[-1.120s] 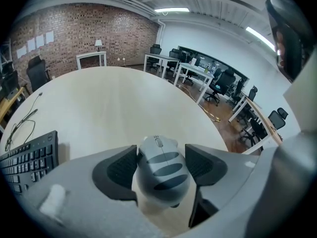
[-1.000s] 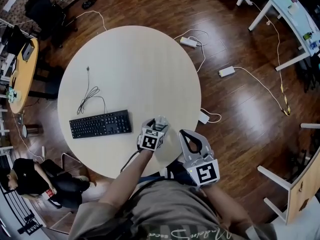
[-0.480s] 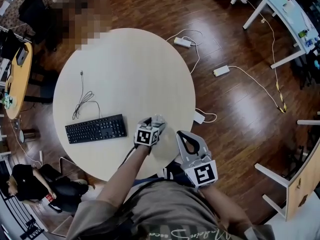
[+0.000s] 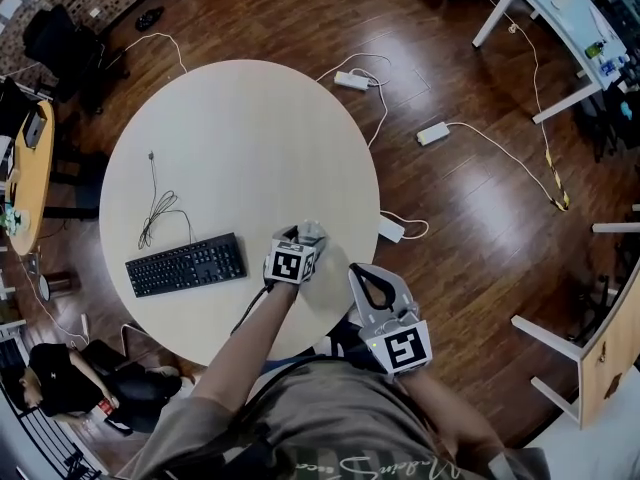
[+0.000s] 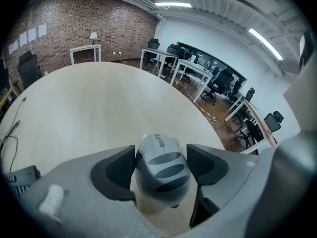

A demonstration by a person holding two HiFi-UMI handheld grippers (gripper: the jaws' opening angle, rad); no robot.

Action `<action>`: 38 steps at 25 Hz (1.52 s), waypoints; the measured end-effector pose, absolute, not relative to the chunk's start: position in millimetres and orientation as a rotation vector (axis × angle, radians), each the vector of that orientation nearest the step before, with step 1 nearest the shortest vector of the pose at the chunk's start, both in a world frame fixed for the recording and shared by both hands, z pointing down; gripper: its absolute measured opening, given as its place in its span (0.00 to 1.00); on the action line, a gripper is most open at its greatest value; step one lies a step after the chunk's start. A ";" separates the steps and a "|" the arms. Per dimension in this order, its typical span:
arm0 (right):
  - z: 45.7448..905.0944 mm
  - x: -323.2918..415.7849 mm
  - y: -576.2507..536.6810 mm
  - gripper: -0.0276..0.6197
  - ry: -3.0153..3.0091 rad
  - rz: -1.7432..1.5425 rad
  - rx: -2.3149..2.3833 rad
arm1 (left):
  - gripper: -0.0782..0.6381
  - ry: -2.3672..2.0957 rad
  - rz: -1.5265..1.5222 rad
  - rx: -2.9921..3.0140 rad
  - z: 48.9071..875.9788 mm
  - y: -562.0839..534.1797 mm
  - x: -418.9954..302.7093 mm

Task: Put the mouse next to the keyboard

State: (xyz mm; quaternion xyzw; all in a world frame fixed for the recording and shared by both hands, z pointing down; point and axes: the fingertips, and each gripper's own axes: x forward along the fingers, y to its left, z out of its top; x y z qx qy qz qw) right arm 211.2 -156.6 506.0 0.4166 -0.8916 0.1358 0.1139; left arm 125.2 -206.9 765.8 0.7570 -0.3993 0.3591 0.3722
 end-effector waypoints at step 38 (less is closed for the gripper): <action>507.5 266.6 -149.7 0.05 -2.559 0.363 1.393 | 0.57 -1.227 0.615 2.141 695.8 -223.3 140.0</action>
